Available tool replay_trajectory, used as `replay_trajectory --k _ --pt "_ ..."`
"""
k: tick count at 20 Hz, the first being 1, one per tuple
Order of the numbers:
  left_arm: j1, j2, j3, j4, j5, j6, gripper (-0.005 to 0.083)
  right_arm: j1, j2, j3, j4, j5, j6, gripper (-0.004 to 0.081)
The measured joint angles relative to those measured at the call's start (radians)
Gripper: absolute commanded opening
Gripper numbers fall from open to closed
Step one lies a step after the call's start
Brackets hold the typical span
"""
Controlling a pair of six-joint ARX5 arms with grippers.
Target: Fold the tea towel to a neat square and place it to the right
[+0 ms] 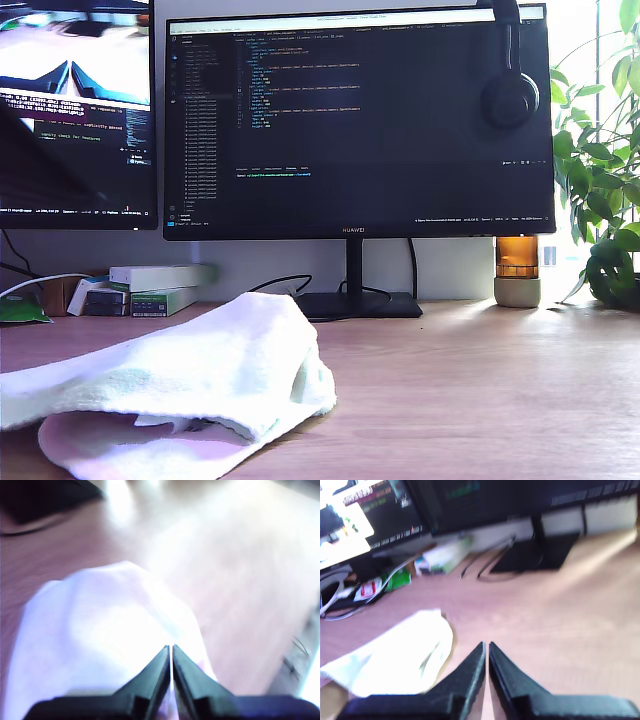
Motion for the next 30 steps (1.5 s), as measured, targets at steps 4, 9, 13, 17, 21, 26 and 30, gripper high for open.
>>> replay_trajectory --k 4,9,13,17,21,26,30 --pt "-0.105 0.148 0.128 -0.093 -0.039 0.165 -0.0024 0.005 0.099 0.000 -0.001 0.000 0.000 -0.0013" --pt "-0.206 0.316 0.158 -0.127 -0.040 0.433 0.0163 0.058 0.201 0.000 0.077 -0.100 0.004 -0.0013" --pt "-0.261 0.396 0.158 -0.083 -0.115 0.546 0.0302 0.172 0.298 0.000 0.092 -0.138 0.005 -0.0013" --pt "-0.274 0.494 0.158 0.004 -0.181 0.658 0.0309 0.268 0.377 0.000 0.129 -0.107 0.003 -0.0013" --pt "-0.274 0.599 0.158 0.079 -0.239 0.699 0.0309 0.273 0.410 0.000 0.142 -0.095 0.003 -0.0013" --pt "-0.265 0.663 0.158 0.114 -0.264 0.738 0.0308 0.273 0.409 0.000 0.174 -0.095 0.003 -0.0013" --pt "-0.262 0.687 0.158 0.161 -0.274 0.739 0.0262 0.273 0.409 0.000 0.175 -0.095 0.003 -0.0013"
